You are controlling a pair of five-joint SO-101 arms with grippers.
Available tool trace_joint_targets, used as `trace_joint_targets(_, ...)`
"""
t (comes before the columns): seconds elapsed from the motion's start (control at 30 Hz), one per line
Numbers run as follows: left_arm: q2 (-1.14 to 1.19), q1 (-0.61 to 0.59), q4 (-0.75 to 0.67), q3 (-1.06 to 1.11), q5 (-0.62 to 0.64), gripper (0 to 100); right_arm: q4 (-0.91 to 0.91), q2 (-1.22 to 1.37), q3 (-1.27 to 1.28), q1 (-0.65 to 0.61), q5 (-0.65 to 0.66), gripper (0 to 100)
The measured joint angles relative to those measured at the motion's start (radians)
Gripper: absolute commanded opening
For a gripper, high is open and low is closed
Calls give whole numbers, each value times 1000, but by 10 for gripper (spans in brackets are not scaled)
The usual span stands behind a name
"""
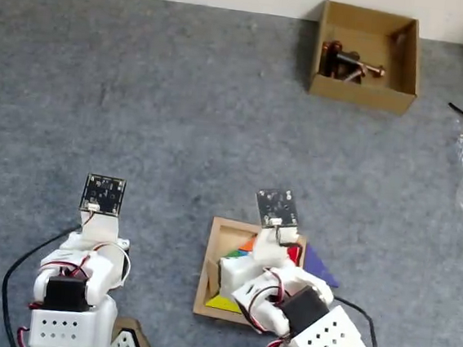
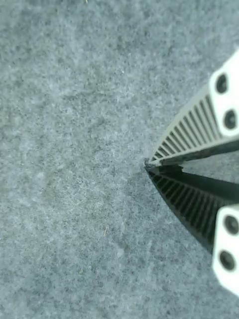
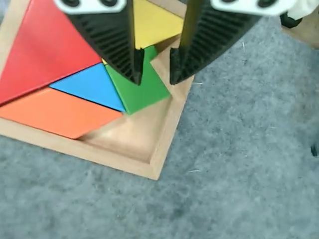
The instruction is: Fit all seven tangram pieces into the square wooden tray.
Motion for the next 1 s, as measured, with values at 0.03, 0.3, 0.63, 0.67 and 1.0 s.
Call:
trace_joint_targets(0.03, 0, 0, 0, 0, 0, 5, 0, 0, 0, 0, 0, 55)
trace_joint_targets(0.3, 0, 0, 0, 0, 0, 5, 0, 0, 0, 3, 48, 5)
trace_joint_targets(0.63, 0, 0, 0, 0, 0, 5, -57, 0, 3, 49, 74, 5)
trace_joint_targets(0.67, 0, 0, 0, 0, 0, 5, -84, 0, 17, 49, 74, 5)
trace_joint_targets(1.0, 0, 0, 0, 0, 0, 5, -143, 0, 95, 52, 74, 5)
